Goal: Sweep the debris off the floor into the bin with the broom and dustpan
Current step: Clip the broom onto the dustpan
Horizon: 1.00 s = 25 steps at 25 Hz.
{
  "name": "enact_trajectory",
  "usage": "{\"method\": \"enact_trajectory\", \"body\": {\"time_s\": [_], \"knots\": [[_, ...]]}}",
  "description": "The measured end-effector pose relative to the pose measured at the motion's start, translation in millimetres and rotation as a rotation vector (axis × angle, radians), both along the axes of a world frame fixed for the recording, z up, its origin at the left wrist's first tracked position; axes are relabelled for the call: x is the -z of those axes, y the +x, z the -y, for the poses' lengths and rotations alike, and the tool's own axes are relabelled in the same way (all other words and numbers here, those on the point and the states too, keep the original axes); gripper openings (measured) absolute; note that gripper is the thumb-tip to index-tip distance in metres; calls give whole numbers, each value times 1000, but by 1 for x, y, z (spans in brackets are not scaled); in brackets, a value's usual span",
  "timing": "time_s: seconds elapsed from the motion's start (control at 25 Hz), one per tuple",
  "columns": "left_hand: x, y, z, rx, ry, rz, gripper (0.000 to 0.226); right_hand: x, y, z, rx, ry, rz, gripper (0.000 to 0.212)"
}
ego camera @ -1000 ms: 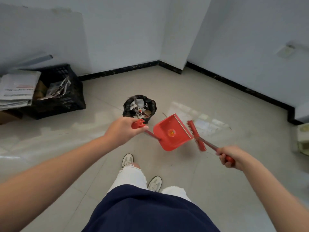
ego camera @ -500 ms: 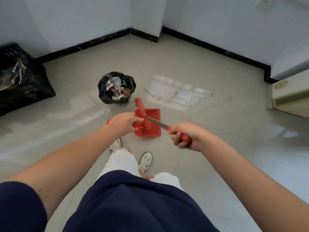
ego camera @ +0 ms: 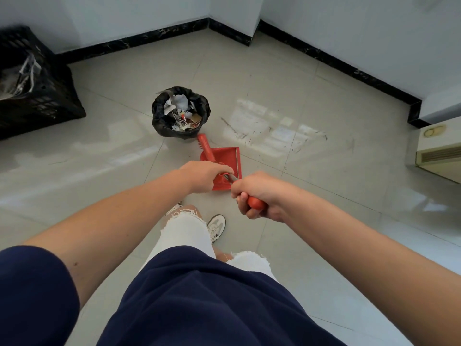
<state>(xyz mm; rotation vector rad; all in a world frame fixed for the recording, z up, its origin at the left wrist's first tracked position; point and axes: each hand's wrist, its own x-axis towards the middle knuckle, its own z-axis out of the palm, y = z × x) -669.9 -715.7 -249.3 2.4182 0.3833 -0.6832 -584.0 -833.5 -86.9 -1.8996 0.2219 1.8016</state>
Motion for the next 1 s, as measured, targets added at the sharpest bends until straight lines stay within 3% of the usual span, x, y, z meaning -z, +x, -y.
{"method": "enact_trajectory", "body": {"time_s": [0.4, 0.64, 0.8, 0.92, 1.0], "knots": [[19, -2, 16, 109, 94, 41, 36, 6, -11, 6, -36, -6, -50, 18], [12, 11, 16, 138, 106, -21, 35, 4, 1, 16, -79, 72, 5, 4], [-17, 35, 15, 13, 210, -1, 23, -4, 27, 29, -62, 276, 216, 16], [-57, 85, -9, -112, 299, 46, 19, -12, 67, 30, -28, 505, 485, 63], [-85, 119, -24, -155, 299, 125, 21, -23, 99, 23, -138, 595, 633, 74]]}}
